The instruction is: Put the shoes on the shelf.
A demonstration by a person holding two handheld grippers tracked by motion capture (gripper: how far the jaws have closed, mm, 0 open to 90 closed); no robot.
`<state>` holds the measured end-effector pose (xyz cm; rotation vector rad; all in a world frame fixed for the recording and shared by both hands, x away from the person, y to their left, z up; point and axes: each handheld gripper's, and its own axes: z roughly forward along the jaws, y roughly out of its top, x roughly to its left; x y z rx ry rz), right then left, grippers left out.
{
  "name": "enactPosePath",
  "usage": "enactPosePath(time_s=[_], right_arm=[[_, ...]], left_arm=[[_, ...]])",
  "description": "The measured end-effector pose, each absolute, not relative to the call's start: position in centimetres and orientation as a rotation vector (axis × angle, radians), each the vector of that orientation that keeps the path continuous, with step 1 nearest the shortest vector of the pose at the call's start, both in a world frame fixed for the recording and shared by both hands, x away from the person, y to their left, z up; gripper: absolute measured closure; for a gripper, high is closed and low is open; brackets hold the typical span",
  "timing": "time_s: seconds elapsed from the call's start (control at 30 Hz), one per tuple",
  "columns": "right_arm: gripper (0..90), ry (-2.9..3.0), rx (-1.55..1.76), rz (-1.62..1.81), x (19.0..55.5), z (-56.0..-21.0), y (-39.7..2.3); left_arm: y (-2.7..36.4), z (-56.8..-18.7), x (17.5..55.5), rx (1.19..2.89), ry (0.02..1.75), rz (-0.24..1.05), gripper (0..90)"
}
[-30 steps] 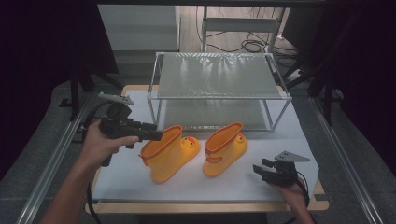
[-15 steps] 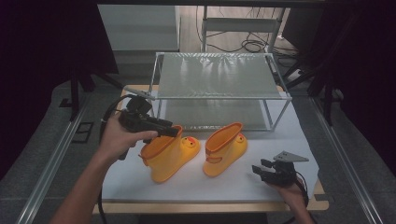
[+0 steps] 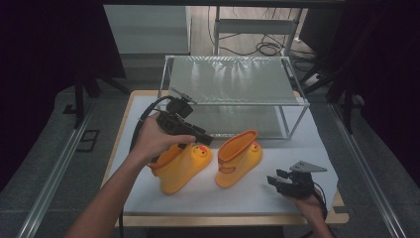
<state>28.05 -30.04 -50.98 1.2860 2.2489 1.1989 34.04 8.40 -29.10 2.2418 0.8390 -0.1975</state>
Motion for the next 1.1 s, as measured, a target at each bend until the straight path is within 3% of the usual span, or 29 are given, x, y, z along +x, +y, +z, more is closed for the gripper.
enactPosePath(time_s=[1.1], right_arm=[[46.8, 2.253, 1.301, 1.196, 28.2, -51.2, -30.3]], left_arm=[[1.6, -31.0, 37.4, 2.380, 0.888, -0.261, 53.1]])
